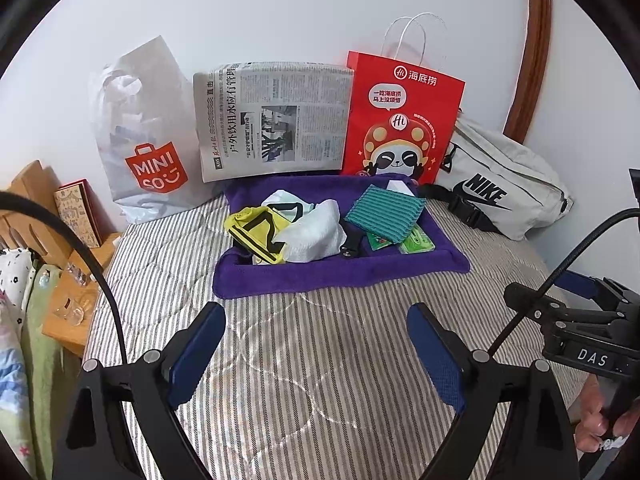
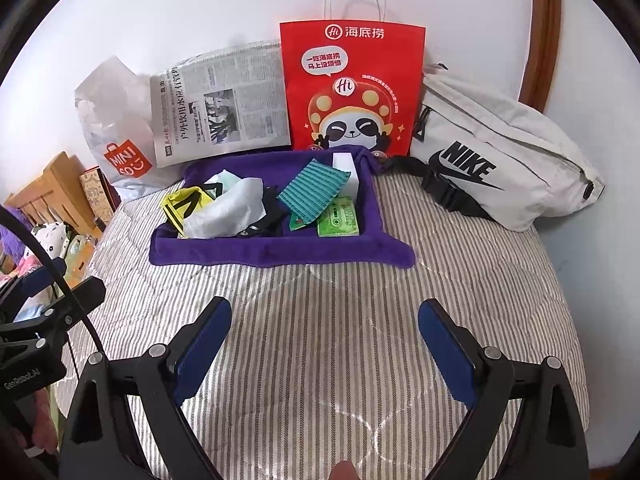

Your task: Organize soft objects

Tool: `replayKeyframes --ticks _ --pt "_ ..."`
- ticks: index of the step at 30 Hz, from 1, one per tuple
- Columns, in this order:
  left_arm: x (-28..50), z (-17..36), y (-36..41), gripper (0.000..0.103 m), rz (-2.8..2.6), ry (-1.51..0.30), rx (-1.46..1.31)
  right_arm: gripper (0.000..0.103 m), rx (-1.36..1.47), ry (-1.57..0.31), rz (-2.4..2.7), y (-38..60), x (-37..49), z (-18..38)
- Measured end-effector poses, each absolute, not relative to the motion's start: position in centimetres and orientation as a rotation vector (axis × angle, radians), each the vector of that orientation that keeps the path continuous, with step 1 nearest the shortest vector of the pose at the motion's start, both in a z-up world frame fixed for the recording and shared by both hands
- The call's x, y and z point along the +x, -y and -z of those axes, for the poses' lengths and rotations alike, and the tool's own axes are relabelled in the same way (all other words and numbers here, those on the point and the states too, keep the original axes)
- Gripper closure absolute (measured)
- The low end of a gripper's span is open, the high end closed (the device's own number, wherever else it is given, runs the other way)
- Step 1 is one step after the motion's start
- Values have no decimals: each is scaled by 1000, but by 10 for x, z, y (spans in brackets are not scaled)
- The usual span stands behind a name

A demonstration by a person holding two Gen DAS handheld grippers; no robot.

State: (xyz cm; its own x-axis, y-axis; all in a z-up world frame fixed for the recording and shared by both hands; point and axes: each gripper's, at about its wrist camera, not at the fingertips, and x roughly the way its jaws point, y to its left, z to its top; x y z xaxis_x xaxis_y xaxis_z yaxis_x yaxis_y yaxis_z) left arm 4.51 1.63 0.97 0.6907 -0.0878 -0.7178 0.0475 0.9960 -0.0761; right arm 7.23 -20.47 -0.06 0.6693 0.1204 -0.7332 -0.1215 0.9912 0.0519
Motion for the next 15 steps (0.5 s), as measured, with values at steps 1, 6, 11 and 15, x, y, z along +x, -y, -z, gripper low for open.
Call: replayKeyframes --ticks 1,6,11,15 --pt "45 -9 -17 11 74 -807 -52 9 2 -824 -141 205 72 -1" --pt "46 -9 -16 11 77 -811 -51 9 -10 -815 -136 203 70 -2" --pt "45 -9 -15 11 72 -813 -42 9 -5 -821 -143 203 70 -2" --pt "45 -9 -17 11 71 -817 -50 9 1 -814 -150 202 68 -5"
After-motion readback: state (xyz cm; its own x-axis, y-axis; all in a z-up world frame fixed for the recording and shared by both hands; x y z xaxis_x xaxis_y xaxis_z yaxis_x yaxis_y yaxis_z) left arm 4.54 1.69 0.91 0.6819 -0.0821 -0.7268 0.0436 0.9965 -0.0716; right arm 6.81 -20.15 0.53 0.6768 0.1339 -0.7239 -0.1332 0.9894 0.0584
